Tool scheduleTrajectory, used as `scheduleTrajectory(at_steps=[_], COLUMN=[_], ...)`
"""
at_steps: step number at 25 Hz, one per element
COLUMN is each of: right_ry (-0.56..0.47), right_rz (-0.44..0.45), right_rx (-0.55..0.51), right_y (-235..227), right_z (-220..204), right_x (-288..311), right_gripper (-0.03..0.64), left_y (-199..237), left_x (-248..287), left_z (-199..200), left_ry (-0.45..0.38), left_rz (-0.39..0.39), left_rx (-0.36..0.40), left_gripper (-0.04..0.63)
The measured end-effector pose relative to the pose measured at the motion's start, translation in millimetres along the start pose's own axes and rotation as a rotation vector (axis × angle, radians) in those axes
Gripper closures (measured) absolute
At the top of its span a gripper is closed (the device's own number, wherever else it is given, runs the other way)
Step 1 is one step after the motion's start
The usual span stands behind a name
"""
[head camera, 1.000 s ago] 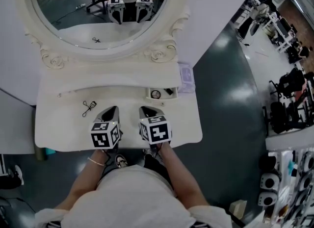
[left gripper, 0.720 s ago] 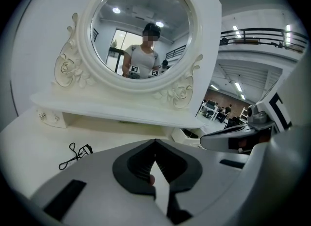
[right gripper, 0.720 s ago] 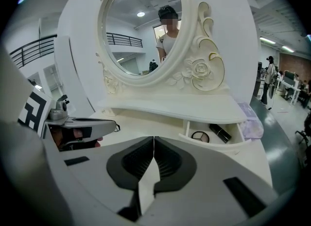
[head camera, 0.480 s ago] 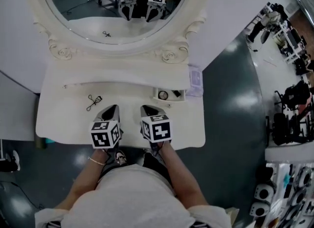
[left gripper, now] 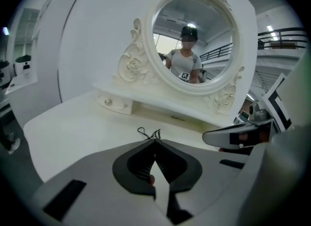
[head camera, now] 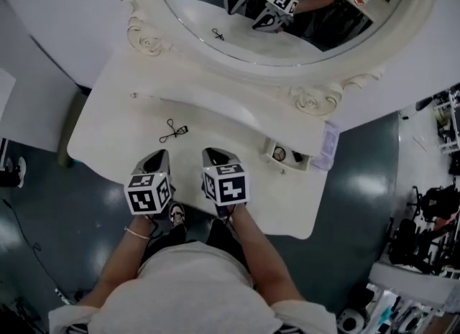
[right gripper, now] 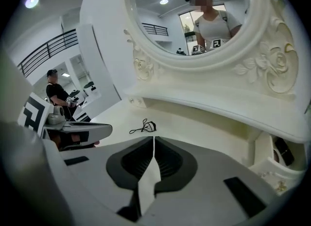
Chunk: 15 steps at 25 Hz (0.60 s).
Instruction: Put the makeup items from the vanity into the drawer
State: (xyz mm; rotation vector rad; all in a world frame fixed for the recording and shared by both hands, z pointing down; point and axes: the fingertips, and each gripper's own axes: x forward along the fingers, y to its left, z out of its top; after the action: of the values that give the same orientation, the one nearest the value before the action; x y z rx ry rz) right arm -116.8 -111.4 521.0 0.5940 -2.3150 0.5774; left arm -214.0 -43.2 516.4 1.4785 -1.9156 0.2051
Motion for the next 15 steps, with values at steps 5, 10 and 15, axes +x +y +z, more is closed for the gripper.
scheduleTrajectory(at_steps=[5,10,15], right_ry=[0.036,0.080,0.084], right_rz=[0.057,0.074,0.032], right_rx=[-0.058,-0.080,-0.059], right_y=[35,60,62], right_z=[5,0,-1], right_x=[39,71,98], right_gripper=[0.594,0.592,0.591], left_y=[47,83,111], left_x=[-10,-15,-10], left_z=[-10,-23,-29], left_ry=[0.000,0.018,0.035], left_rz=[0.078,0.117,0.123], left_rx=[-0.082,-0.131,-0.141], left_gripper=[0.592,0.592,0.592])
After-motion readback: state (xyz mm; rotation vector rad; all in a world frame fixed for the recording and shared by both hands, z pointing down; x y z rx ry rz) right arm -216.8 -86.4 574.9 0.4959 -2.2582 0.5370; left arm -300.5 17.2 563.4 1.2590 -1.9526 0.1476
